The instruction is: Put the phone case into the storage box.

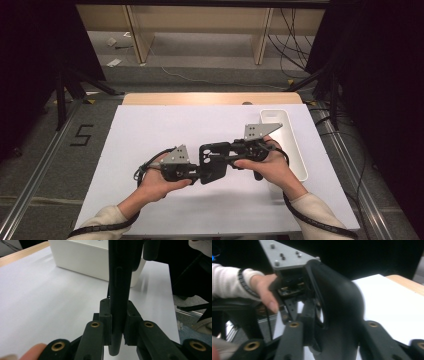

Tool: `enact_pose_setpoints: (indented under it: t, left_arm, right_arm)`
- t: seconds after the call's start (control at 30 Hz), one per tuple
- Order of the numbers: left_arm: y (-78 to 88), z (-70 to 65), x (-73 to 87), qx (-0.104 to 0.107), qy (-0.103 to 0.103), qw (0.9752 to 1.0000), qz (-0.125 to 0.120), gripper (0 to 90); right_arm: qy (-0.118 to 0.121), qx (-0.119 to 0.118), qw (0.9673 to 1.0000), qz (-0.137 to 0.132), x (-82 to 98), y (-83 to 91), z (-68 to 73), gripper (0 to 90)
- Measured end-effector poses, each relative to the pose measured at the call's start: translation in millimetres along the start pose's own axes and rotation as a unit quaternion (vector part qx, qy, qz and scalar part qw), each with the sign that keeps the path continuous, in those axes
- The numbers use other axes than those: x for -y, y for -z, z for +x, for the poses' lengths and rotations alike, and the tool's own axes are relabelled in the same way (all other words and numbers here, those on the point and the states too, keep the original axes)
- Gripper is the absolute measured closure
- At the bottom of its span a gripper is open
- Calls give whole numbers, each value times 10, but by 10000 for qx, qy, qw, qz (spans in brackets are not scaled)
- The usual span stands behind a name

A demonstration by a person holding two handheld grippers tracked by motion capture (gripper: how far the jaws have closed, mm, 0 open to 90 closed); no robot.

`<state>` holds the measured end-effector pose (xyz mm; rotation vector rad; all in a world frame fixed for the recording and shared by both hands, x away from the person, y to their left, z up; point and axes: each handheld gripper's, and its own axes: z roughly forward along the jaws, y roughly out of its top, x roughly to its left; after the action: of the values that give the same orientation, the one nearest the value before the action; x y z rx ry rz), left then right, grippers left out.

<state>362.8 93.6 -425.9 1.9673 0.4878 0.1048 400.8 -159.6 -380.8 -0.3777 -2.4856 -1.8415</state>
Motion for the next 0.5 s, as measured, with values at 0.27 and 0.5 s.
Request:
enact_pose_setpoints:
  t: [0.27, 0.5]
  left_arm:
    - [3, -40, -29, -325, 167, 9993, 27, 799]
    - [-4, -63, -50, -710, 255, 9971, 29, 798]
  right_arm:
    - [-108, 455, 9987, -200, 12, -26, -17, 342]
    - [-169, 839, 9955, -415, -7, 12, -13, 256]
